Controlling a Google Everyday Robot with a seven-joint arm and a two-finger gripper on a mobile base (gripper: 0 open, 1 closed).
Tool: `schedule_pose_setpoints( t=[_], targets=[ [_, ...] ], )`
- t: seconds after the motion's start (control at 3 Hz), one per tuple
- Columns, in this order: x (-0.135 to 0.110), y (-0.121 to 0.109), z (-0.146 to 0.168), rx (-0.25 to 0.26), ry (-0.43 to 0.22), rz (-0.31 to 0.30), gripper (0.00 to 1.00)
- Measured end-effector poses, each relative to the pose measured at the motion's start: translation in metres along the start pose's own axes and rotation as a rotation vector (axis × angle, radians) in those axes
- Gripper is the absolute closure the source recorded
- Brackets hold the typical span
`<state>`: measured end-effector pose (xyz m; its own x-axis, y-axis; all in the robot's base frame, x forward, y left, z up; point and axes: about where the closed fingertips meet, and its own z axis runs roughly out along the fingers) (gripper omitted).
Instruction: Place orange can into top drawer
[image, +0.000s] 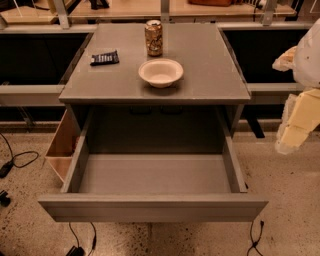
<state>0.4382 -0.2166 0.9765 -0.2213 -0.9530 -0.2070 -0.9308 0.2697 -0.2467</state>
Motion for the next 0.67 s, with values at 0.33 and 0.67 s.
schedule_pose_setpoints(
  t=[0.33,0.67],
  targets=[
    [0.000,0.000,0.000,0.000,0.000,0.000,0.00],
    [-0.010,-0.049,0.016,0.074,-0.144,0.002,0.00]
  ],
)
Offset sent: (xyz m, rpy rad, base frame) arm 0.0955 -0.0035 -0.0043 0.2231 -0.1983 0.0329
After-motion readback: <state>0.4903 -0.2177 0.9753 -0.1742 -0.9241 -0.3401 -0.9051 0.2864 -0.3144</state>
